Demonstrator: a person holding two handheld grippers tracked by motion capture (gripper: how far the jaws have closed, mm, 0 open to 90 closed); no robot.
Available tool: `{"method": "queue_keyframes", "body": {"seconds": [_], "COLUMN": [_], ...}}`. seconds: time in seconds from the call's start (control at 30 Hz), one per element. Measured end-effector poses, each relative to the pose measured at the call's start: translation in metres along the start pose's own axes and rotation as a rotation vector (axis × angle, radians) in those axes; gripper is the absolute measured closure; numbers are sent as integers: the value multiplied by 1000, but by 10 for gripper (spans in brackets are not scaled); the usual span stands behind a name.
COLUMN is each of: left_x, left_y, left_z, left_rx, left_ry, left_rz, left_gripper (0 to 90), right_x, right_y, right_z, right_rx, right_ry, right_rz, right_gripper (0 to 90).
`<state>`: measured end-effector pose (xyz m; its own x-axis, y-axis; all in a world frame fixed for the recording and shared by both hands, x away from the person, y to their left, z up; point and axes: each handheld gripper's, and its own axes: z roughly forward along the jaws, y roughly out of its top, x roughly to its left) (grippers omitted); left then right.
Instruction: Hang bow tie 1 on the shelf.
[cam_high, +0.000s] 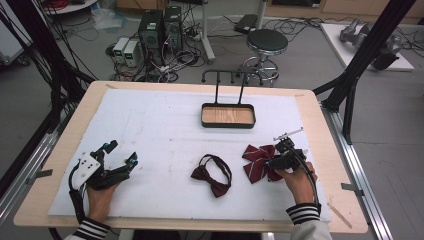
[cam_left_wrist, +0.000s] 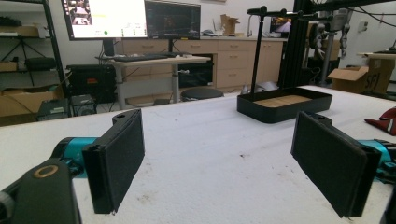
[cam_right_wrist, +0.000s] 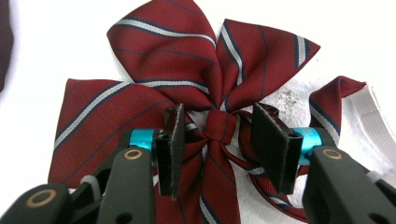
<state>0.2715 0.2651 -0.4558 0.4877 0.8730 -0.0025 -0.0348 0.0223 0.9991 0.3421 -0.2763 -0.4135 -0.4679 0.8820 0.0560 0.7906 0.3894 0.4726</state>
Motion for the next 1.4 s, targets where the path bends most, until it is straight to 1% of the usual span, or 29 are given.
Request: {"method": "queue_keyframes", "body": {"seconds": [0.03, 0.17, 0.2, 0.23, 0.33, 0.4, 0.47, 0.53, 0.87, 1.0, 1.07, 1.17, 1.2, 1.23, 1.3, 1.33, 1.4], "left_x": [0, 0, 0, 0, 0, 0, 0, 0, 0, 0, 0, 0, 0, 0, 0, 0, 0], "left_y": [0, 0, 0, 0, 0, 0, 0, 0, 0, 0, 0, 0, 0, 0, 0, 0, 0], "left_z": [0, 0, 0, 0, 0, 0, 0, 0, 0, 0, 0, 0, 0, 0, 0, 0, 0], "left_rx": [1, 2, 2, 1, 2, 3, 4, 4, 1, 2, 1, 1, 1, 2, 2, 2, 2], "left_ry": [0, -1, 0, 0, 0, -1, -1, -1, 0, 0, 1, 1, 1, 0, 0, 0, 0], "left_rz": [0, 0, 0, 0, -1, 0, -1, -1, 0, 0, 1, 1, 1, 1, 0, 1, 0], "left_gripper": [177, 177, 177, 177, 177, 177, 177, 177, 177, 177, 177, 177, 177, 177, 177, 177, 177], "right_x": [-1, -2, -2, -2, 0, 0, 2, 2, 3, 3, 3, 2, 2, 2, 2, 1, 1], "right_y": [0, 0, 1, 1, 2, 2, 3, 3, 3, 2, 2, 2, 1, 1, 1, 1, 1], "right_z": [1, 4, 4, 4, 5, 5, 5, 5, 4, 0, -3, -6, -8, -9, -12, -13, -16], "right_rx": [2, 39, 38, 38, 47, 48, 55, 59, 52, 14, -3, -34, -51, -65, -88, -108, -130], "right_ry": [4, 12, 1, 1, -20, -30, -40, -48, -45, -36, -32, -15, -13, -16, -7, -1, 1], "right_rz": [5, 23, 15, 15, 8, 1, 10, 12, 9, 9, 19, 25, 29, 22, 29, 26, 39], "right_gripper": [561, 582, 620, 620, 690, 712, 731, 736, 744, 748, 749, 748, 748, 748, 749, 749, 749]}}
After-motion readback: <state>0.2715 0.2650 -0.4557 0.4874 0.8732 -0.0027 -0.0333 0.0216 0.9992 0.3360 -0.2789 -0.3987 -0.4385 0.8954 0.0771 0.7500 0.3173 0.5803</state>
